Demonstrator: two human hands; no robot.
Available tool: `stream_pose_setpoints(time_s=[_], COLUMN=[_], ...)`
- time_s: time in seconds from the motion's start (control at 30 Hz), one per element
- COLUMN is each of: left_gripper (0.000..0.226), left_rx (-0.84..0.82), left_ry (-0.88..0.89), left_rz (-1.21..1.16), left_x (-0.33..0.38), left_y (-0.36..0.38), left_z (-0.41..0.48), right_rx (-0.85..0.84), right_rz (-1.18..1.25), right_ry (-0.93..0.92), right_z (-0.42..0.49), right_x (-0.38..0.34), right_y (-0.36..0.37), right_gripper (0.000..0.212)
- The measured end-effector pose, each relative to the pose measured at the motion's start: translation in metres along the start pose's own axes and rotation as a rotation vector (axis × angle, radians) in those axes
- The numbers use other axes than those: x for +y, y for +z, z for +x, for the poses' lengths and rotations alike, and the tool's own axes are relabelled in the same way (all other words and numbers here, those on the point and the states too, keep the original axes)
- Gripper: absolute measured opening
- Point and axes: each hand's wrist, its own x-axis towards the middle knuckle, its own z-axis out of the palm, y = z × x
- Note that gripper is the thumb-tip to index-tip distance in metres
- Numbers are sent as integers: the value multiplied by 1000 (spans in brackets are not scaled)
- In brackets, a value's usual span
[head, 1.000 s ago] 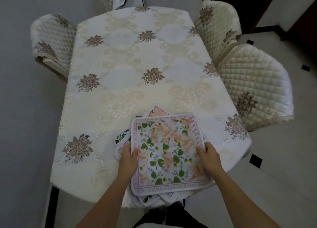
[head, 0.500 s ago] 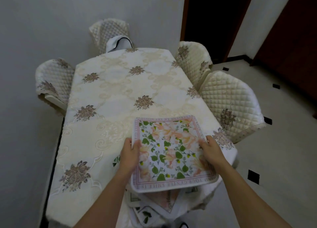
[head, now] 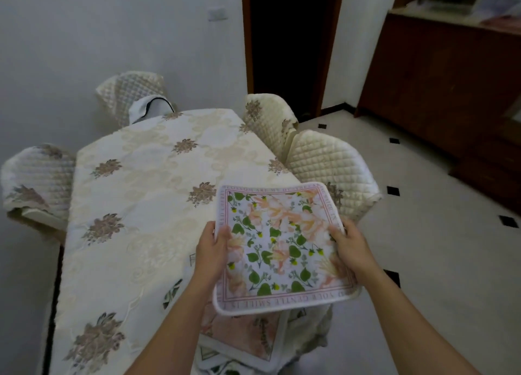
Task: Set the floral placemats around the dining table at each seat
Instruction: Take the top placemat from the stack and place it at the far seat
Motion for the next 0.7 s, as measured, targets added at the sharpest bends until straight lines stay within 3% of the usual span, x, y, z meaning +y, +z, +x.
stream_pose_setpoints(time_s=[0.07, 0.2, 0.47, 0.7], left_gripper=[39, 19, 20, 20], left_rx=[-65, -220, -557, -713], left_ry=[12, 103, 187, 228], left_rz=[21, -14, -43, -57], left_x=[3, 20, 47, 72], left_y=[19, 69, 166, 225], left_z=[1, -11, -52, -83], right_rx=[76, 274, 637, 771], right_rz=[4, 26, 68, 96], right_ry=[22, 84, 199, 258], right_z=[-10, -40, -123, -168], right_x=[12, 37, 92, 110], right_y=[-19, -65, -150, -195], right_gripper=[18, 11, 12, 18])
